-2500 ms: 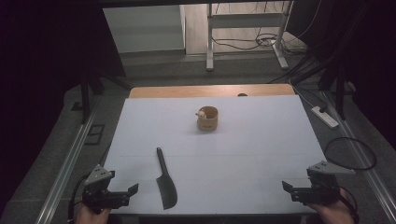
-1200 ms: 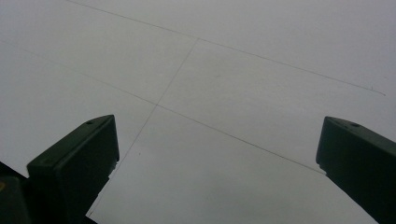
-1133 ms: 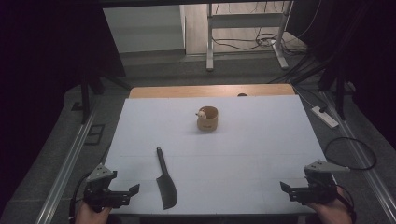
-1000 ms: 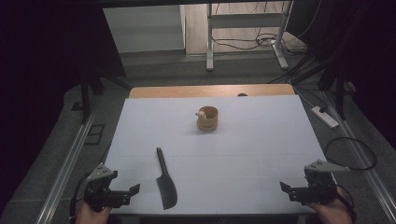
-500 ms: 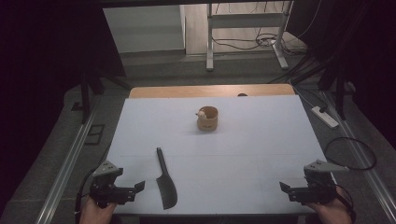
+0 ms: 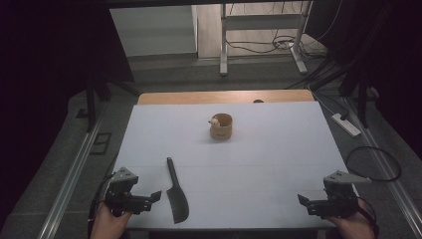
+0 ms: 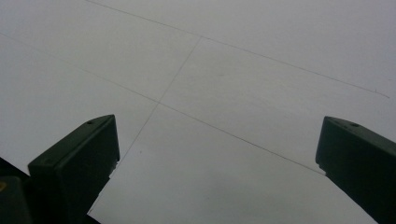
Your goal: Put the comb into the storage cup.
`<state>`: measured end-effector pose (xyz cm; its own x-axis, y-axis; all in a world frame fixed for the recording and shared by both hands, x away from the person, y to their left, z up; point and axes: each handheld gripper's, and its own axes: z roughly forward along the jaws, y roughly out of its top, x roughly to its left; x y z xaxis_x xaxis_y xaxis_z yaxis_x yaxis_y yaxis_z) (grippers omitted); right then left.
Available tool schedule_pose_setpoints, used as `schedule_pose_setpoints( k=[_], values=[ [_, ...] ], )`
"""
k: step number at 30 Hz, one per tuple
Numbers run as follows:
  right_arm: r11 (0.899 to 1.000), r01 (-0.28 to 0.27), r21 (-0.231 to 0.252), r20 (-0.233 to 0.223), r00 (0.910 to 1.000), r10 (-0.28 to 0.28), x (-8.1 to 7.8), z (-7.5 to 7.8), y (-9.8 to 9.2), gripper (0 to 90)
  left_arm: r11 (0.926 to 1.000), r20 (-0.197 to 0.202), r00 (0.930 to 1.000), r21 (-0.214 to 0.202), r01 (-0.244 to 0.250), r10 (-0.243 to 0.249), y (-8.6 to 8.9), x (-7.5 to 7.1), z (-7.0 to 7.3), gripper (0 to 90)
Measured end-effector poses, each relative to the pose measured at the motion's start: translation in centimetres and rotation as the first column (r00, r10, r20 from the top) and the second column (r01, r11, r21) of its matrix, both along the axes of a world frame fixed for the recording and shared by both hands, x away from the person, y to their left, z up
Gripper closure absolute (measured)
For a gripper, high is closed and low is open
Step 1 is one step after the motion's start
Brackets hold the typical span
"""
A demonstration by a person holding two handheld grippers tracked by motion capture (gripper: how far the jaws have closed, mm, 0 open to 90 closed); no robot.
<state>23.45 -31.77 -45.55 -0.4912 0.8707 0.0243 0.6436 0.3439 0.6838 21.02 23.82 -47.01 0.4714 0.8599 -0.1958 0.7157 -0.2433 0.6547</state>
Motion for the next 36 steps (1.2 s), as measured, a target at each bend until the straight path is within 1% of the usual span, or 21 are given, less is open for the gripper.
schedule_pose_setpoints(
  k=[3,6,11,14,17,18,19,27,31,36],
  values=[
    [1.000,-0.004,-0.004,0.002,1.0000,0.004,0.0,0.0,0.1,0.0,1.0000,0.007,1.0000,0.009,0.002,-0.002,-0.3,0.6,0.1,0.1],
    [1.000,-0.004,-0.005,0.001,1.0000,0.004,0.0,0.0,0.1,0.0,0.9999,0.005,0.9999,0.008,0.010,-0.010,-0.5,1.0,0.1,0.1],
    [1.000,-0.003,-0.006,0.000,1.0000,0.003,0.0,0.0,0.1,0.0,0.9983,-0.003,0.9987,0.030,0.050,-0.050,-1.2,2.0,0.0,0.1],
    [1.000,-0.005,-0.008,0.001,1.0000,0.005,0.0,0.0,0.1,0.0,0.9971,-0.007,0.9978,0.039,0.066,-0.065,-1.6,2.6,0.0,0.1],
    [1.000,-0.005,-0.009,0.001,1.0000,0.005,0.0,0.0,0.1,0.0,0.9950,-0.014,0.9962,0.049,0.087,-0.087,-2.1,3.3,0.0,0.0],
    [1.000,-0.005,-0.009,0.001,1.0000,0.005,0.0,0.0,0.1,0.0,0.9950,-0.014,0.9962,0.049,0.087,-0.087,-2.1,3.3,0.0,0.1],
    [1.000,-0.005,-0.009,0.000,1.0000,0.005,0.0,0.0,0.1,0.0,0.9934,-0.017,0.9951,0.060,0.098,-0.097,-2.2,3.6,-0.1,0.1],
    [1.000,-0.007,-0.011,-0.001,1.0000,0.007,0.0,0.0,0.1,0.0,0.9915,-0.019,0.9934,0.062,0.114,-0.113,-2.7,4.7,0.0,0.0],
    [1.000,-0.006,-0.010,-0.003,1.0000,0.006,0.1,0.0,0.1,0.0,0.9907,-0.031,0.9926,0.066,0.119,-0.117,-3.1,5.5,-0.1,0.0],
    [1.000,-0.005,-0.015,-0.003,1.0000,0.005,0.0,0.0,0.2,0.0,0.9892,-0.039,0.9912,0.070,0.129,-0.126,-3.4,6.1,-0.2,0.0]
  ],
)
